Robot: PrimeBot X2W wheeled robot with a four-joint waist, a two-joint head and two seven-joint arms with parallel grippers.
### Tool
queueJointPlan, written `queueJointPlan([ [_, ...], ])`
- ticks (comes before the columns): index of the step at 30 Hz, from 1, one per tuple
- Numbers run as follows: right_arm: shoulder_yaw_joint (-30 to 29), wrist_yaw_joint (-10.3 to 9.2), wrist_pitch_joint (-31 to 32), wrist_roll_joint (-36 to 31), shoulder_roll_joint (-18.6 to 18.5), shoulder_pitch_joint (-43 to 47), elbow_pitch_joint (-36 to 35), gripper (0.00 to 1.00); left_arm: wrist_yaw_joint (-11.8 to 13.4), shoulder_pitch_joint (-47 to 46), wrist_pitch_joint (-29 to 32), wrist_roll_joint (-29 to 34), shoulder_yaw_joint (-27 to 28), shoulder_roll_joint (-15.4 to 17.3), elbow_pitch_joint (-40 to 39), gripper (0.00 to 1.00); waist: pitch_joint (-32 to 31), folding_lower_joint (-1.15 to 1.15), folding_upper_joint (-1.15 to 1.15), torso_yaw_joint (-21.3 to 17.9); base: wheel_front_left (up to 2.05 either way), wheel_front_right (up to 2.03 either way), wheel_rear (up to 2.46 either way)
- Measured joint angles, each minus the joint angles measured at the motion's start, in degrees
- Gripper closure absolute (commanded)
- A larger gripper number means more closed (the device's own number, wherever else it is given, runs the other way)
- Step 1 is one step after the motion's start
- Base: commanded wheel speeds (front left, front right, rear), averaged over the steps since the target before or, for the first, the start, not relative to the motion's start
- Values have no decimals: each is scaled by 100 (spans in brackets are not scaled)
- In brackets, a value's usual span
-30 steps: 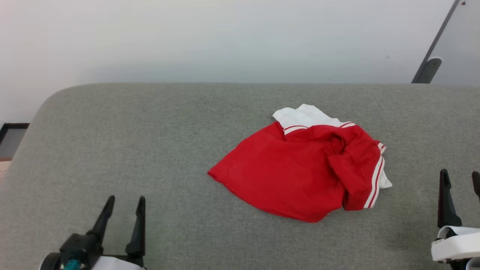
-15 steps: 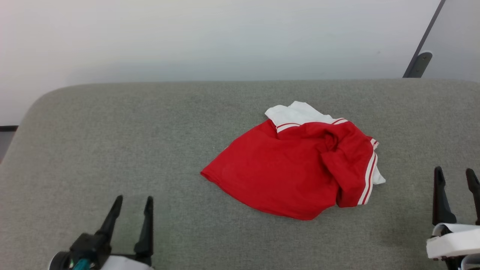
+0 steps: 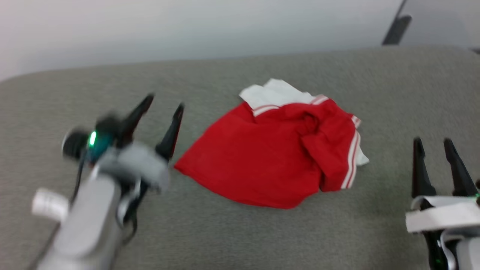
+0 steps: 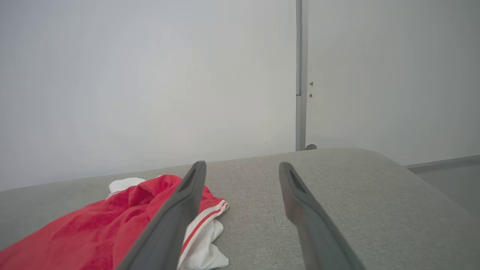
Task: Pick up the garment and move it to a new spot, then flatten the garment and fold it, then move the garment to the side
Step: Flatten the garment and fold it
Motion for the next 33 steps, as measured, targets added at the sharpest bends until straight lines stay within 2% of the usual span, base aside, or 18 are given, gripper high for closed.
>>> queueJointPlan([
  [5,182,0,0,137,177,-307,57,0,-1,-1545,1774,-755,-791,379,959,0,371,0,0,-367,0,0,0],
  [8,246,0,0,213,286,-460,110,0,0,-2403,2788,-1440,-1079,360,1403,0,610,0,0,-628,0,0,0],
  [11,315,0,1,331,360,-642,126,0,-1,-2982,3786,-1930,-1615,457,1639,0,835,0,0,-930,0,0,0],
  [14,445,0,0,423,414,-797,137,0,-1,-3500,4424,-2366,-1915,644,1839,0,1061,0,0,-1235,0,0,0],
  [21,673,0,1,780,443,-1010,151,0,-1,-4301,4989,-2788,-2431,829,2356,0,1569,0,0,-1915,0,0,0],
  [28,906,0,0,1010,452,-1100,159,0,-1,-4747,4982,-2861,-2861,996,2910,0,2012,0,0,-2427,0,0,0],
  [33,1038,0,1,1062,453,-1147,158,0,-1,-4995,5103,-2939,-3120,1063,3159,0,2212,0,0,-2657,0,0,0],
])
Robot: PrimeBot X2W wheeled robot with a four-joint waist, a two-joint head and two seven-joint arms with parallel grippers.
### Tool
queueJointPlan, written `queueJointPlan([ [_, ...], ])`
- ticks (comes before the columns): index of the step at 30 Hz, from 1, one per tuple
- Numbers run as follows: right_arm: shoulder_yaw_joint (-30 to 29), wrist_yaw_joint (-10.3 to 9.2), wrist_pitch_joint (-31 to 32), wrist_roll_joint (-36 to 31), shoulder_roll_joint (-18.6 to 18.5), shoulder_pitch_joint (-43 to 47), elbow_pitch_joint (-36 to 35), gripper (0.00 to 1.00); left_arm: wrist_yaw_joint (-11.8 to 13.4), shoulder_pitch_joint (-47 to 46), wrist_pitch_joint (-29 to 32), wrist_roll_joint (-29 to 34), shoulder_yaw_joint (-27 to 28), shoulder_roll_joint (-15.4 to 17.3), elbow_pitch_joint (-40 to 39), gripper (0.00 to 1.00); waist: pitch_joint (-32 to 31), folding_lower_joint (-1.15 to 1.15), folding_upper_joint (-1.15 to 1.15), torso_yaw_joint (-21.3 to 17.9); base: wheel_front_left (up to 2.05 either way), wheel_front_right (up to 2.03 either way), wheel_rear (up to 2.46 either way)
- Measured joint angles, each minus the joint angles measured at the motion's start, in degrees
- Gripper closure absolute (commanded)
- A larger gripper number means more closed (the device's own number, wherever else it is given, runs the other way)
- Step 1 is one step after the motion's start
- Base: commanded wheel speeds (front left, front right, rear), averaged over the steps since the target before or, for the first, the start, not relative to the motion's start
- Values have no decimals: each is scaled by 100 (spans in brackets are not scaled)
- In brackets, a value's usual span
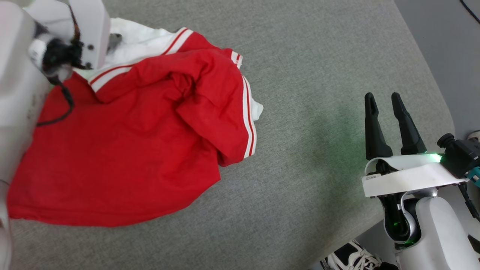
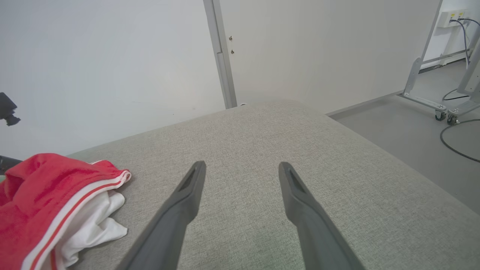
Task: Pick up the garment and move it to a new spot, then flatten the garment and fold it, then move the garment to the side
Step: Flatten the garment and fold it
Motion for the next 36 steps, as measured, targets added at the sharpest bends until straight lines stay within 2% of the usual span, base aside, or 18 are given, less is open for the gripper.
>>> queueJointPlan([
  [1,12,0,0,0,0,-1,-3,0,0,-32,57,-81,-20,4,21,0,29,0,0,-28,0,0,0],
  [2,20,0,0,3,1,-2,-7,0,2,-62,157,-220,-15,-2,36,41,52,0,0,-49,0,0,0],
  [3,16,0,0,3,1,-3,-10,0,9,-82,207,-358,7,-9,54,55,69,0,0,-58,0,0,0],
  [5,3,0,-1,-12,1,-2,-13,0,10,-97,214,-542,18,-22,65,100,73,0,0,-39,0,0,0],
  [8,-22,0,-1,-93,4,-1,-13,0,10,-64,104,-664,-105,-102,-38,100,47,0,0,37,0,0,0],
  [15,-193,0,-1,-405,10,36,-24,0,-9,110,-823,-786,-258,-113,11,100,-164,0,0,419,0,0,0],
  [20,-270,0,-1,-669,13,160,0,0,-9,322,-1334,-894,-298,158,102,100,-423,0,0,830,0,0,0],
  [27,-286,0,-1,-816,3,216,-3,0,-9,798,-1693,-1133,-240,593,474,100,-787,0,0,1380,0,0,0],
  [33,-322,0,-1,-832,-74,287,-7,0,-9,1171,-1991,-1183,-189,974,762,100,-1037,0,0,1697,0,0,0],
  [36,-393,0,-1,-836,-136,355,-16,0,-3,1340,-2190,-1209,-158,1025,899,100,-1092,0,0,1795,0,0,0],
])
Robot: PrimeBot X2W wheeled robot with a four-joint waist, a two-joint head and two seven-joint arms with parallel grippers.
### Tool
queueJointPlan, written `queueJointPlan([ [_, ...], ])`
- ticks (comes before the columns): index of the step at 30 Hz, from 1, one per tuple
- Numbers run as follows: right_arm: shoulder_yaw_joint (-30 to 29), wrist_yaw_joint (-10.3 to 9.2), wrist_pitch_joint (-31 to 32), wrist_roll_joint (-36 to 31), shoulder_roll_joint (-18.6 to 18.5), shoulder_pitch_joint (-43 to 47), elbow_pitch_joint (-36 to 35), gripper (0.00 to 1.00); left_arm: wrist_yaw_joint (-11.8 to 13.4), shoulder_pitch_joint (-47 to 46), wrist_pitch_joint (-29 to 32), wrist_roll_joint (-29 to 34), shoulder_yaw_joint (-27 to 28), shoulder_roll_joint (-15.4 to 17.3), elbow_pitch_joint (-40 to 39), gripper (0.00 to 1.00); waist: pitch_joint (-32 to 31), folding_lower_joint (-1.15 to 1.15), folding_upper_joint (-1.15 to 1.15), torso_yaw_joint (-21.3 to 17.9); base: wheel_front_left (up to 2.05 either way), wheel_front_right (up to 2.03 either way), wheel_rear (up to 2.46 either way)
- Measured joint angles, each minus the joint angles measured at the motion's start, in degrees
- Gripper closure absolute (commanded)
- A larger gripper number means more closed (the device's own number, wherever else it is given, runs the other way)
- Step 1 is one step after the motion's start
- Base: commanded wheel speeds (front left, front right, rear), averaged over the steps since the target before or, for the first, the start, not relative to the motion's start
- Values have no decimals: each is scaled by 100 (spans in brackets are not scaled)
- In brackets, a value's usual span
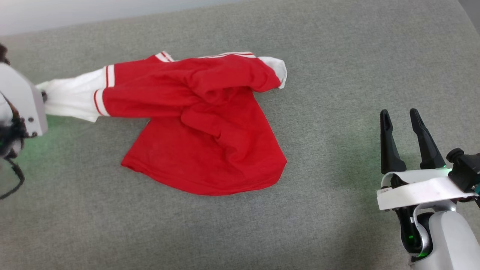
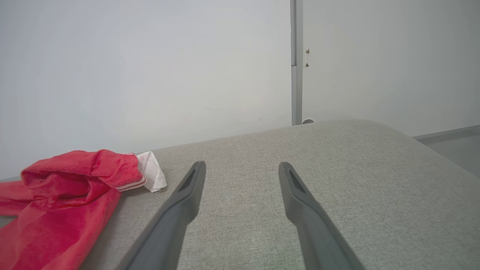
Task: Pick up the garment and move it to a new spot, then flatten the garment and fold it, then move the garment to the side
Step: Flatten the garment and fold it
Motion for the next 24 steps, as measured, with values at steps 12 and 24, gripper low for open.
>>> queueJointPlan([
  [12,136,0,0,-91,-374,37,66,0,235,236,-999,129,-32,-282,408,0,-109,0,0,131,0,0,0],
  [24,1908,0,456,-14,-1931,-829,1109,0,282,940,-3299,325,-2,-947,204,0,-400,0,0,748,0,0,0],
])
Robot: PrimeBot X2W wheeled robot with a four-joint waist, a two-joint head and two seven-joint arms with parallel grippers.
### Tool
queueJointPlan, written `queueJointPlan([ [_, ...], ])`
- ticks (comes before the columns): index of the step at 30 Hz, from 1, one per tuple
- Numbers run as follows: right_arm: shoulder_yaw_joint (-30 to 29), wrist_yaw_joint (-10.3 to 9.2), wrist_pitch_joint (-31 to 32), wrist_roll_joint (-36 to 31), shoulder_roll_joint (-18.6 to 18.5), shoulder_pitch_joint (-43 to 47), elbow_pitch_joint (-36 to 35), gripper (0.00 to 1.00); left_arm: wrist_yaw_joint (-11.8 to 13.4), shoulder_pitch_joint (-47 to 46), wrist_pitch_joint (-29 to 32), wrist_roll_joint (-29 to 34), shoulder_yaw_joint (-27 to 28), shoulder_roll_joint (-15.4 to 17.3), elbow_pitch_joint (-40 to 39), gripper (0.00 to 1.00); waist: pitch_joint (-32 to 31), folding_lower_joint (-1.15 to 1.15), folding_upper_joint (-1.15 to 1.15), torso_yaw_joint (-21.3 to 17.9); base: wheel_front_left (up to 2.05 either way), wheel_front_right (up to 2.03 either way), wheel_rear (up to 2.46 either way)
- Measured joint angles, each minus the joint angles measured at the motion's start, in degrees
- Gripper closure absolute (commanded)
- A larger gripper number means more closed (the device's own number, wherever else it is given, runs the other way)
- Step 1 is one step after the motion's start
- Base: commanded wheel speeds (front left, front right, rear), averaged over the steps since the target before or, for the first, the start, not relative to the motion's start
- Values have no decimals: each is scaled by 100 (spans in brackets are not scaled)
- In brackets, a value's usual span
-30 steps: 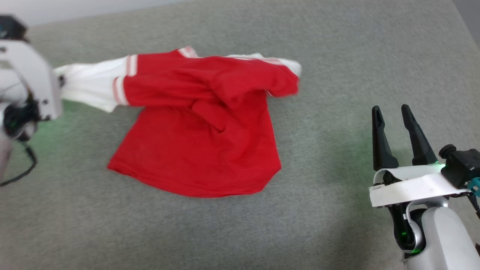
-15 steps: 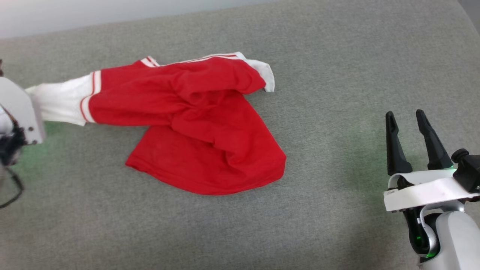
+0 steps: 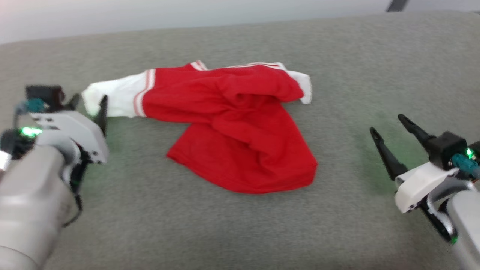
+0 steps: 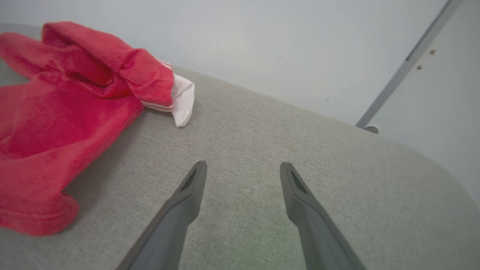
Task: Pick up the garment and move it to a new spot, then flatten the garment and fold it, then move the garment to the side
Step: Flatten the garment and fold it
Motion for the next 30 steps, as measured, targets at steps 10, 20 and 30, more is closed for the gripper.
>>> queueJointPlan([
  [10,1660,0,1176,1110,-1362,-1257,182,0,1218,1251,-380,1318,1117,-697,-2508,0,-85,0,0,930,0,0,0],
  [20,3444,0,2502,2826,-2304,-2572,292,0,1692,3344,-379,3582,2459,-1573,-5089,0,171,0,0,1760,0,0,0],
  [30,4614,0,2568,3530,-2668,-3510,324,74,1269,4049,-380,4396,3201,-2362,-5737,0,694,0,0,2138,0,0,0],
])
